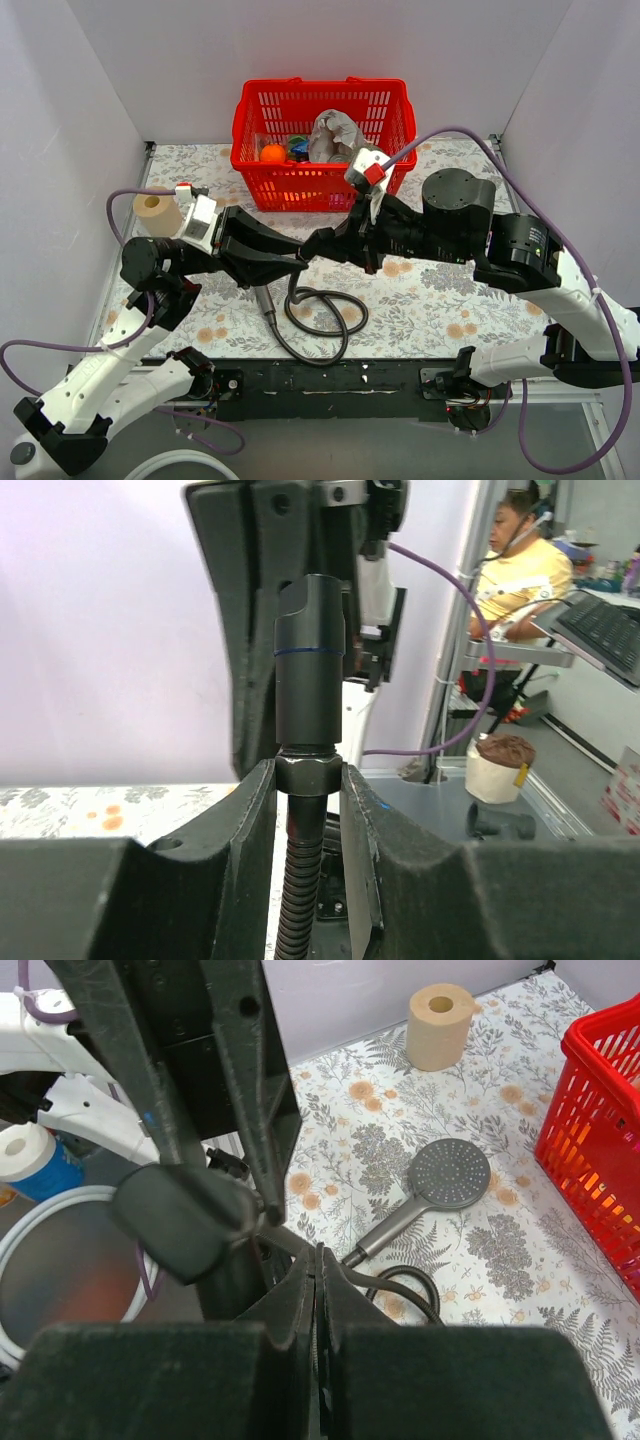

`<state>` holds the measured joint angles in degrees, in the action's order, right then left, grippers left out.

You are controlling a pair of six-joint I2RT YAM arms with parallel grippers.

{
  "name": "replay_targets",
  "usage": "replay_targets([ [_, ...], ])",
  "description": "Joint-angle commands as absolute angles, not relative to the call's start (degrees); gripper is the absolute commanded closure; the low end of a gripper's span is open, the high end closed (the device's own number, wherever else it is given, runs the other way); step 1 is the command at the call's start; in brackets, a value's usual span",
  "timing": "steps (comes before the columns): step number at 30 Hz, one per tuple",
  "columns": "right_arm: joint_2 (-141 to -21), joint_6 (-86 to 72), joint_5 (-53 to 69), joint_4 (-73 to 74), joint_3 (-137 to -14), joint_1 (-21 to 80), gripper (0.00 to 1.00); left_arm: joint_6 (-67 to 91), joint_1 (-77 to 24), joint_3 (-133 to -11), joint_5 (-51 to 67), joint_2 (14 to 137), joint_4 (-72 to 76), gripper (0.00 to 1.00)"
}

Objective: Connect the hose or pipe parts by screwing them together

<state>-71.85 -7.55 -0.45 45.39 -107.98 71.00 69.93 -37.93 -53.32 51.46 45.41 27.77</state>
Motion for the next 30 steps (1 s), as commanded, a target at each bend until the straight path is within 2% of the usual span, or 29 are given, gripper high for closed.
replay_targets([
  [1, -69.3, -8.5, 1.1, 44.0, -107.6, 71.5, 0.99, 68.3, -36.7, -55.7, 44.7, 45.5, 27.7, 1.00],
  [11, -71.2, -9.8, -1.4, 47.8, -110.9, 73.3, 0.99, 65.2, -35.6, -55.3, 39.2, 46.0, 25.6, 1.00],
  [30, -79.6, -5.9, -3.7, 43.9, -120.7, 74.4, 0.99, 64.4, -35.5, -54.8, 43.2, 45.9, 23.6, 1.00],
])
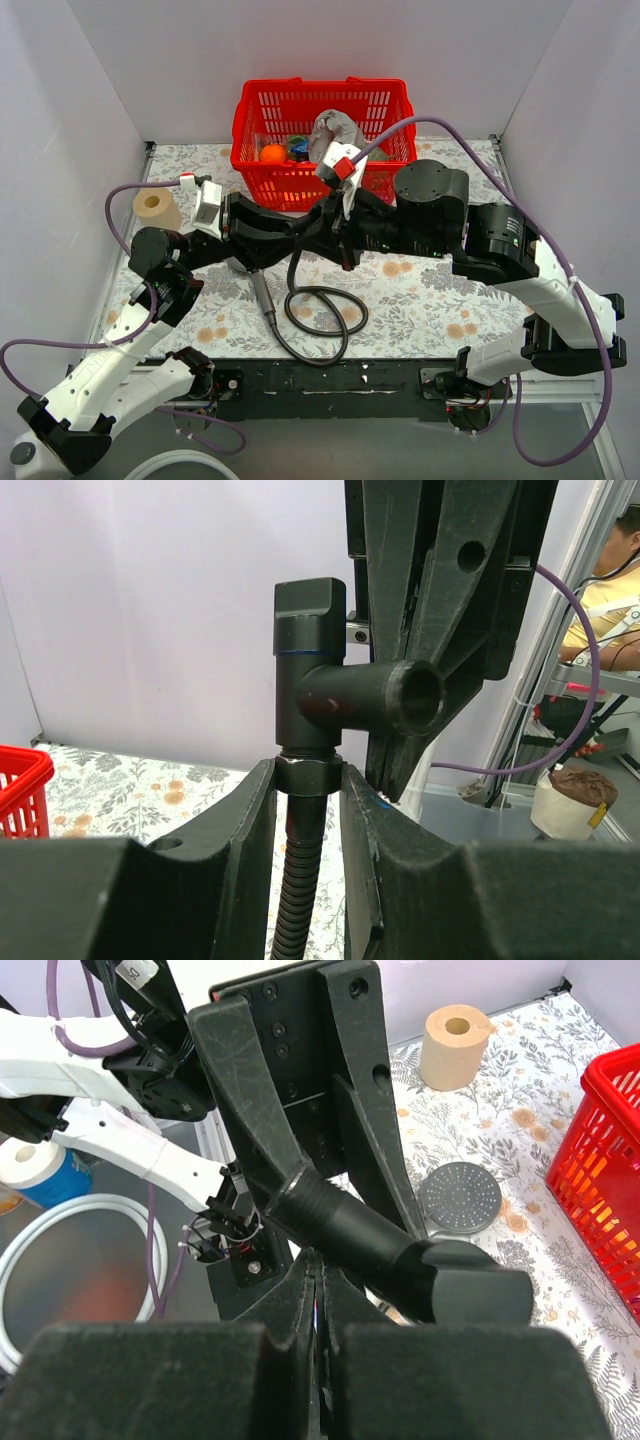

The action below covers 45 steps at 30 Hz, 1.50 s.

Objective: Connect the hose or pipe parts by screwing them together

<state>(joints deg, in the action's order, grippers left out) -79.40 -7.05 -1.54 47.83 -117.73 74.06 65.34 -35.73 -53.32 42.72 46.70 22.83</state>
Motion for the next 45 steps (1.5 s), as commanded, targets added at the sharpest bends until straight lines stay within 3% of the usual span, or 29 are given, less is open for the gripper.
replay_targets([
  [1, -79.5, -5.9, -4.4, 43.4, -120.4, 74.4, 0.99, 64.3, -35.5, -54.8, 43.3, 45.9, 23.5, 1.00],
  [13, -82.7, -6.2, -10.0, 40.5, -122.4, 74.5, 0.99, 64.2, -35.6, -53.9, 46.5, 46.4, 21.7, 1.00],
  [28, -88.7, -3.8, -18.5, 49.0, -133.9, 74.4, 0.99, 62.8, -35.8, -54.5, 56.3, 45.8, 19.9, 1.00],
  [37, -85.7, -0.4, -18.4, 48.8, -132.5, 73.7, 0.99, 68.6, -35.9, -54.3, 61.7, 45.8, 24.0, 1.00],
  [45, -79.5, -2.8, -18.0, 48.6, -120.1, 73.0, 0.99, 69.5, -35.8, -57.9, 60.6, 45.8, 26.6, 1.00],
])
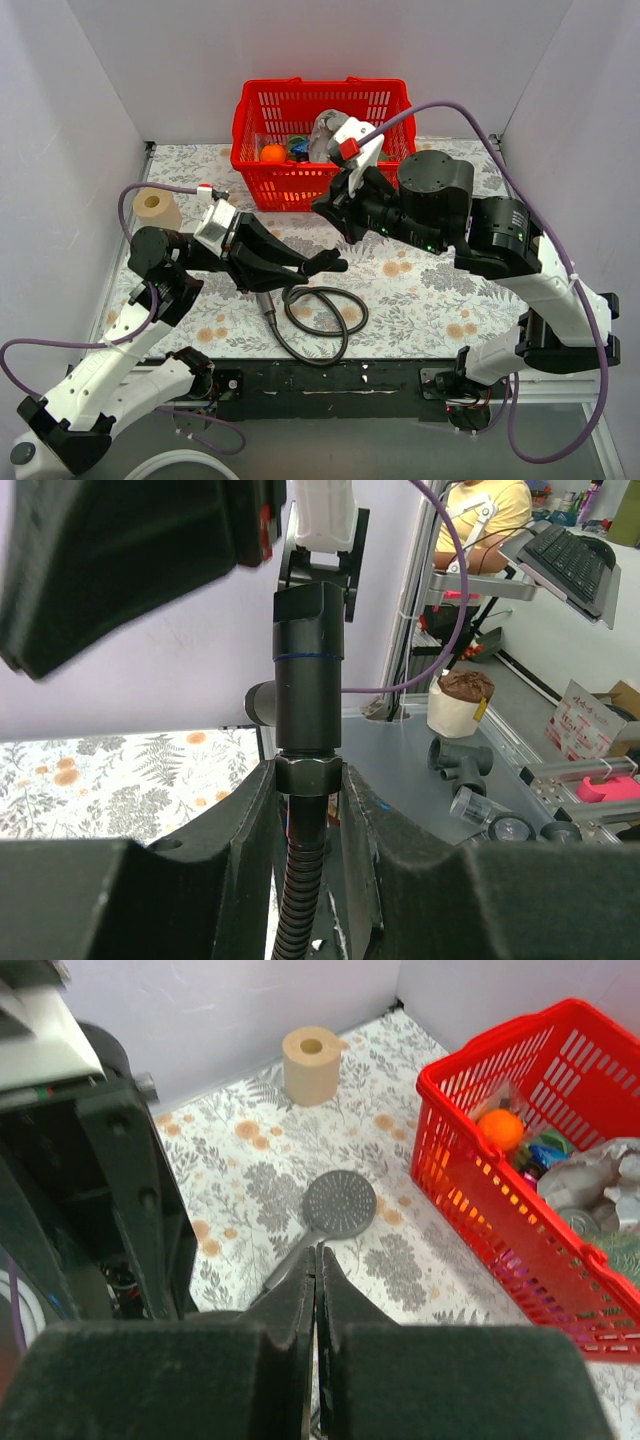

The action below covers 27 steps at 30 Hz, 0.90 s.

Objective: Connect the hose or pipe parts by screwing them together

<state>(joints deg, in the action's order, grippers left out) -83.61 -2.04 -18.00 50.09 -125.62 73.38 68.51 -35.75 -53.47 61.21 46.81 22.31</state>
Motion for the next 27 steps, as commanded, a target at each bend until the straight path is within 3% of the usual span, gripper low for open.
replay_targets([
  [1, -78.0, -3.5, -17.1, 48.2, -118.8, 73.0, 0.99, 69.7, -35.7, -58.2, 59.9, 45.8, 26.7, 1.00],
  [27, -76.2, -8.8, -8.2, 52.9, -118.7, 73.7, 0.99, 60.6, -33.8, -56.7, 39.7, 45.9, 20.2, 1.00],
])
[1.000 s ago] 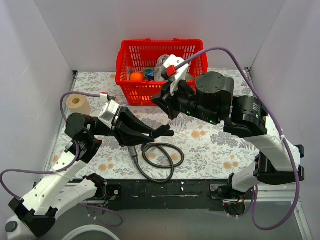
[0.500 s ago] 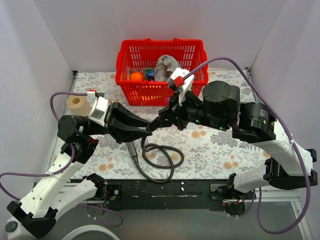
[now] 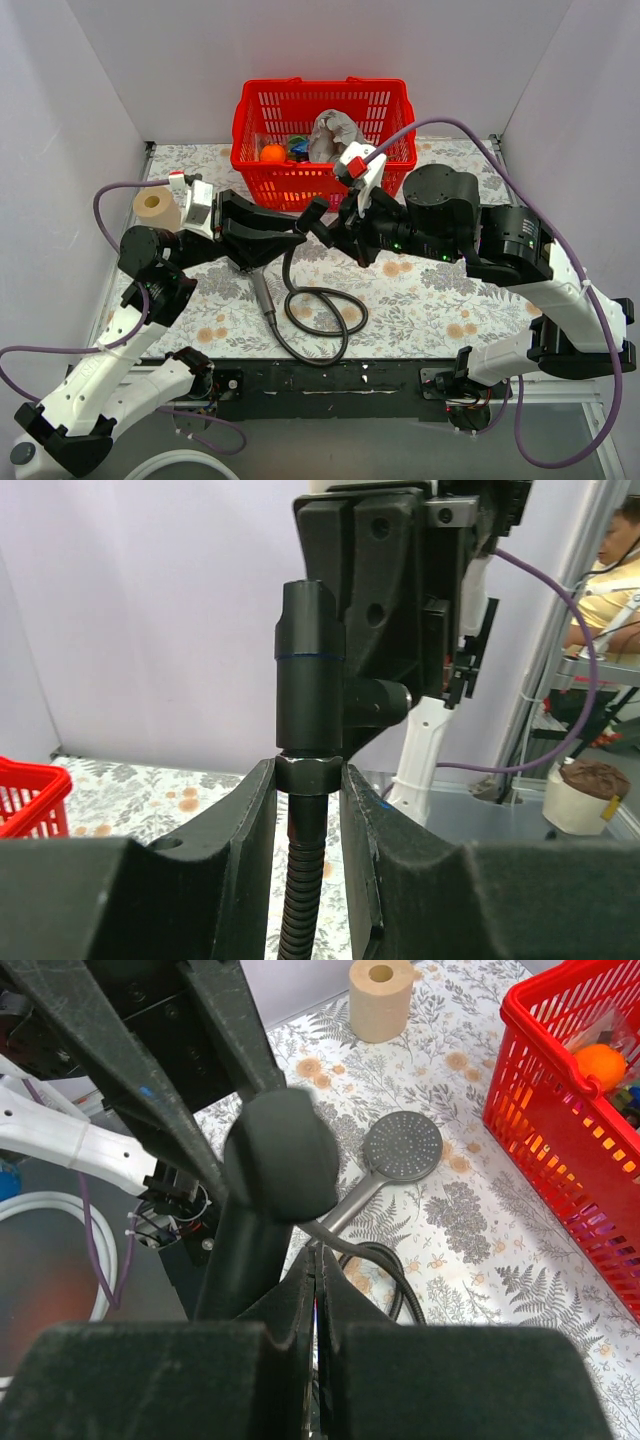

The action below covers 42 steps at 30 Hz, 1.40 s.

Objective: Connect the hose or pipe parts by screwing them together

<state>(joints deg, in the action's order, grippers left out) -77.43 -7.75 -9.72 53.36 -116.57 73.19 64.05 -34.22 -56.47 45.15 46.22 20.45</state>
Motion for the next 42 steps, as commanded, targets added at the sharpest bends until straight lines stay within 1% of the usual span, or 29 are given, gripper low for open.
replay_targets([
  [1, -76.2, -8.8, -8.0, 52.6, -118.8, 73.8, 0.99, 60.0, -33.8, -56.3, 39.8, 45.9, 20.0, 1.00],
  [10, -80.2, -6.6, -4.0, 48.3, -122.2, 74.4, 0.99, 59.9, -33.8, -54.1, 42.3, 47.3, 18.9, 1.00],
  [15, -81.5, -6.0, -6.1, 43.9, -120.4, 74.4, 0.99, 60.5, -34.1, -53.9, 43.5, 47.7, 19.6, 1.00],
  [19, -82.8, -6.0, -12.4, 43.0, -120.7, 74.4, 0.99, 60.9, -34.3, -53.9, 45.0, 47.7, 19.8, 1.00],
  [20, -83.2, -5.9, -15.4, 44.0, -122.2, 74.4, 0.99, 61.0, -34.2, -53.9, 45.4, 47.6, 19.9, 1.00],
  [26, -86.4, -3.9, -24.9, 46.6, -127.4, 74.4, 0.99, 62.1, -34.3, -53.3, 50.7, 47.3, 20.2, 1.00],
  [31, -84.6, -2.1, -29.1, 41.1, -126.1, 74.4, 0.99, 62.1, -34.4, -52.2, 50.7, 47.4, 19.3, 1.00],
  [34, -81.2, -0.4, -31.5, 36.0, -123.1, 74.4, 0.98, 58.7, -34.4, -51.0, 47.7, 47.7, 16.2, 0.92],
  [35, -79.7, -0.3, -32.4, 35.4, -122.6, 74.4, 0.91, 55.8, -34.4, -50.1, 44.4, 47.8, 14.0, 0.89],
  [36, -79.0, -0.2, -33.3, 35.2, -122.3, 74.4, 0.89, 53.5, -34.4, -49.4, 42.7, 47.8, 12.7, 0.81],
  [37, -78.2, -0.3, -34.1, 35.2, -121.0, 74.4, 0.85, 51.3, -34.3, -48.6, 41.2, 48.2, 11.4, 0.79],
  [38, -76.7, -0.3, -35.1, 35.4, -120.2, 74.4, 0.71, 47.2, -34.3, -47.1, 40.5, 48.4, 8.9, 0.79],
  [39, -75.9, -0.6, -35.8, 35.5, -119.1, 74.4, 0.66, 45.1, -34.3, -46.5, 39.4, 48.6, 7.8, 0.76],
  [40, -75.0, -1.0, -36.4, 36.2, -116.9, 74.4, 0.63, 43.3, -34.4, -45.6, 39.3, 48.9, 7.0, 0.72],
  [42, -71.6, -2.9, -39.1, 36.8, -113.5, 74.4, 0.54, 39.2, -34.4, -44.0, 38.8, 50.1, 5.2, 0.71],
])
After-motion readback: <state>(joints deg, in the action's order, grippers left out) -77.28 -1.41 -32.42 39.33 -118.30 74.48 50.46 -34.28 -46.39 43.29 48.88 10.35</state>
